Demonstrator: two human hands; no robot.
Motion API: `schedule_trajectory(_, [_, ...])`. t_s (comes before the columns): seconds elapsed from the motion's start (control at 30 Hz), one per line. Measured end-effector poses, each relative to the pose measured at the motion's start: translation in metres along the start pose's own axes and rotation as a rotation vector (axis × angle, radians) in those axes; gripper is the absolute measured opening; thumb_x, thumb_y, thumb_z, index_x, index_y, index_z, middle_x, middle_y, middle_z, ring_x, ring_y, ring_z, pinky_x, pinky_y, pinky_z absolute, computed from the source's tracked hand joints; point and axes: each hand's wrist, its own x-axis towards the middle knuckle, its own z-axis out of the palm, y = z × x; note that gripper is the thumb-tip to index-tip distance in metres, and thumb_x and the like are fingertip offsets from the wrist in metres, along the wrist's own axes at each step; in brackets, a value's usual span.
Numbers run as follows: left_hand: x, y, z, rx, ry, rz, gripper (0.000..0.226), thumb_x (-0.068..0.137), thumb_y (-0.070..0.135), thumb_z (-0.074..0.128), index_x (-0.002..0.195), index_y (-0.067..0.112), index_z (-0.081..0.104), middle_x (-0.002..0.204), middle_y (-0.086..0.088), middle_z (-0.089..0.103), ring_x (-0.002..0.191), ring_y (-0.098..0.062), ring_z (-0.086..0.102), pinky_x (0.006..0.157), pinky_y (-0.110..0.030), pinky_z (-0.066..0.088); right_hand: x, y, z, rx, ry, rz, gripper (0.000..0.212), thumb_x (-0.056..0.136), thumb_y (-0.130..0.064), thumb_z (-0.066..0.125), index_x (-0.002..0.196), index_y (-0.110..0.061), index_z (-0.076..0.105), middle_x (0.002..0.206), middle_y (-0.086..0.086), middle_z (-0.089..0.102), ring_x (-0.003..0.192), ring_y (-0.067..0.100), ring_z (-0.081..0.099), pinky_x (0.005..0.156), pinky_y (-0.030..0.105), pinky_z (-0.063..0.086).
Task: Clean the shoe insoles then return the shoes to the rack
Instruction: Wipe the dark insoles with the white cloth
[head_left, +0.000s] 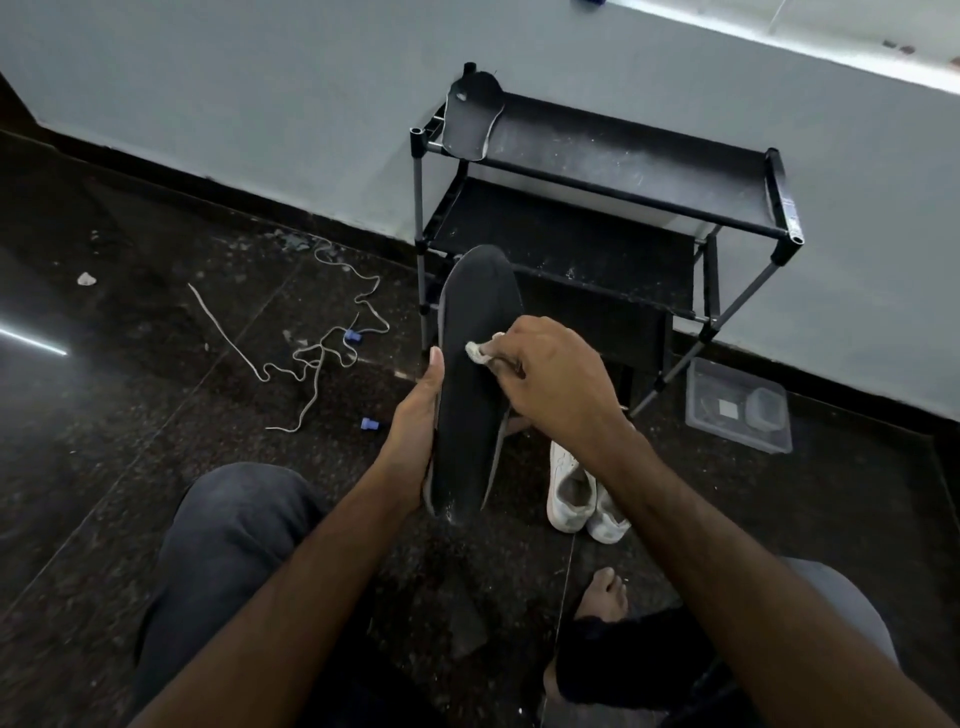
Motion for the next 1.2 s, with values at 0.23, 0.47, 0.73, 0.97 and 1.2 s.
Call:
schedule_trajectory(0.23, [0.006,-0.002,0.001,-0.065,0.002,-0.061,0.061,0.105,0.053,0.028,0.138,0.012,0.058,0.137,-0.017,0.063,0.118,-0.028,0.066,0.098,-0.044,0.055,0.002,-0.003,-0.007,0.087,-0.153,-0.055,0.019,0.092,-0.024,0.064,0.107,-0.021,0.075,0.098,-0.006,0.060,0.091,0.010,0.056,0.084,0.031,0.050])
schedule_trajectory(0.47, [0.008,-0.003,0.001,0.010,0.038,-0.044,0.061,0.106,0.051,0.031,0.121,0.005,0.069,0.121,-0.019,0.070,0.104,-0.028,0.072,0.089,-0.037,0.060,-0.007,-0.011,-0.054,0.338,-0.536,-0.142,0.015,0.089,-0.014,0.068,0.099,-0.018,0.078,0.092,-0.009,0.069,0.081,0.005,0.064,0.072,0.014,0.050])
schedule_trajectory(0.73, [0.009,0.000,-0.006,-0.046,0.077,-0.021,0.070,0.105,0.057,0.023,0.136,0.006,0.060,0.140,-0.015,0.062,0.116,-0.025,0.065,0.104,-0.040,0.049,-0.044,-0.022,0.003,0.141,-0.312,-0.134,0.022,0.095,-0.018,0.056,0.107,-0.023,0.074,0.096,-0.004,0.060,0.092,0.013,0.055,0.086,0.038,0.051])
schedule_trajectory(0.97, [0.009,0.000,0.000,-0.134,0.090,-0.013,0.074,0.105,0.058,0.023,0.121,0.004,0.072,0.124,-0.018,0.070,0.111,-0.026,0.068,0.093,-0.037,0.058,-0.033,-0.002,-0.042,0.439,-0.243,-0.010,0.016,0.091,-0.016,0.068,0.100,-0.023,0.079,0.092,-0.016,0.068,0.087,0.000,0.064,0.079,0.016,0.052])
schedule_trajectory(1.2, [0.010,0.002,-0.005,-0.113,0.148,0.019,0.069,0.105,0.058,0.023,0.130,0.009,0.064,0.138,-0.012,0.064,0.109,-0.020,0.064,0.089,-0.038,0.053,-0.064,-0.026,-0.005,0.322,-0.599,-0.177,0.018,0.091,-0.020,0.065,0.103,-0.024,0.077,0.096,-0.012,0.064,0.084,0.003,0.059,0.079,0.031,0.056])
